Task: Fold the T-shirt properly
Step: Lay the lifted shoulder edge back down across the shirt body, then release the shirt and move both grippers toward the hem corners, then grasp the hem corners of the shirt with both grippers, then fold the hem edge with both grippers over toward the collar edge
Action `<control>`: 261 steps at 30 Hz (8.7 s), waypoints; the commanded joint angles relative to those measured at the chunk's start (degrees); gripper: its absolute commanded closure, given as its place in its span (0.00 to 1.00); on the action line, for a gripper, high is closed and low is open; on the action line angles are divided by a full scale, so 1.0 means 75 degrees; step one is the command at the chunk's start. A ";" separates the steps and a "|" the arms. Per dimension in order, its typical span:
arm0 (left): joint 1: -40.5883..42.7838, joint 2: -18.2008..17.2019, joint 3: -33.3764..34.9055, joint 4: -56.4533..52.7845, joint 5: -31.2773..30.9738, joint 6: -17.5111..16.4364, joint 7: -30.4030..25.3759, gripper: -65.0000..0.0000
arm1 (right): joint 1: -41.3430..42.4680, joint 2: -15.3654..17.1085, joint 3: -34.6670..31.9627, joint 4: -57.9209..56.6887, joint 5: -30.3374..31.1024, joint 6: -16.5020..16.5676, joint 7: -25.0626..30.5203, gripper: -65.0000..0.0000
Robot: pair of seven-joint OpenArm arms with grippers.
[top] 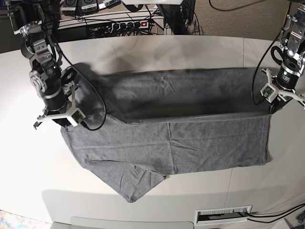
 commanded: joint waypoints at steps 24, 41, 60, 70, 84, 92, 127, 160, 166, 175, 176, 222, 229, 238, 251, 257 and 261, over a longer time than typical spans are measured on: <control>-0.1148 0.0038 -0.0096 -0.1460 -0.0493 -0.1845 -0.0927 0.69 | 0.0997 -0.0469 0.0085 -0.1113 -0.0131 -0.0192 -0.0009 0.55; -0.0396 0.0070 -0.0096 -0.0717 -0.1279 -0.3340 -0.0816 1.00 | 0.0443 -0.0694 0.0076 -0.0414 0.2809 0.0554 -0.2305 1.00; -0.0393 0.0187 -0.0093 -0.1789 -0.1241 -0.3299 -0.1052 1.00 | -0.0356 -0.0064 0.0079 -0.1440 0.2276 0.0836 -0.1591 1.00; -0.0370 0.0160 -0.0093 -0.2194 -0.0991 -0.3885 -0.1373 1.00 | -0.0338 -0.0003 0.0079 -0.1492 0.3089 0.0839 -0.2468 1.00; 0.0615 -0.0714 -0.0093 -0.2055 -0.0557 -0.4086 -0.1329 1.00 | -0.0906 -0.0003 0.0076 -0.1160 0.4607 0.1192 -0.3652 1.00; 0.1367 -0.1256 -0.0093 -0.1399 -0.0539 -0.4045 -0.0720 1.00 | -0.1909 -0.0003 0.0079 0.0067 0.4666 0.1244 -0.3847 1.00; 0.2352 -0.2270 -0.1495 0.1402 -0.1556 -0.2911 0.1311 1.00 | -0.2914 -0.0003 0.2043 0.2046 0.3920 0.1236 -0.2850 1.00; -0.3401 0.0309 -0.0440 -0.3899 -0.4363 -0.3348 0.0073 0.77 | 0.2040 -0.0679 0.0994 -0.1655 0.4266 0.1241 -0.1498 0.73; -0.5088 0.0510 0.0597 -0.5275 -0.4249 -0.3348 0.0090 0.71 | 0.2736 -0.0676 0.0906 -0.2203 0.4269 0.1241 -0.1504 0.73; -0.6598 0.0810 0.1288 -0.6983 -0.3888 -0.3590 0.0125 0.71 | 0.2856 -0.0673 0.0906 -0.2229 0.4234 0.1244 -0.1513 0.73; -0.6653 0.0866 0.1288 -0.7120 -0.3684 -0.3587 0.0122 0.71 | 0.2856 -0.0673 0.0906 -0.2229 0.4226 0.1244 -0.1542 0.73; -0.6744 0.0682 0.1288 -0.6997 -0.3727 -0.5105 0.0638 1.00 | 0.4191 -0.1492 0.1055 -0.3660 0.2838 0.1259 -0.0449 0.60; -0.6744 0.0586 0.1288 -0.6752 -0.3969 -0.5105 0.0822 1.00 | 0.5135 -0.1985 0.1052 -0.6202 0.2844 0.2008 -0.0146 0.60; -0.6744 0.0525 0.1288 -0.6752 -0.3969 -0.5105 0.0825 1.00 | 0.5316 -0.2433 0.1052 -0.7245 0.2827 0.2267 0.0618 0.60; -0.6744 0.0525 0.1288 -0.6752 -0.3969 -0.5105 0.0825 1.00 | 0.5149 -0.2582 0.1052 -0.7262 0.2002 0.2261 0.1163 0.60; -0.6744 0.0522 0.1288 -0.6752 -0.3963 -0.5105 0.0825 1.00 | 0.5103 -0.2582 0.1052 -0.8096 0.2005 0.2259 0.1294 0.60; -0.6744 0.0525 0.1288 -0.6752 -0.3966 -0.5105 0.0822 1.00 | 0.5103 -0.2582 0.1052 -0.8349 0.2008 0.2259 0.1358 0.60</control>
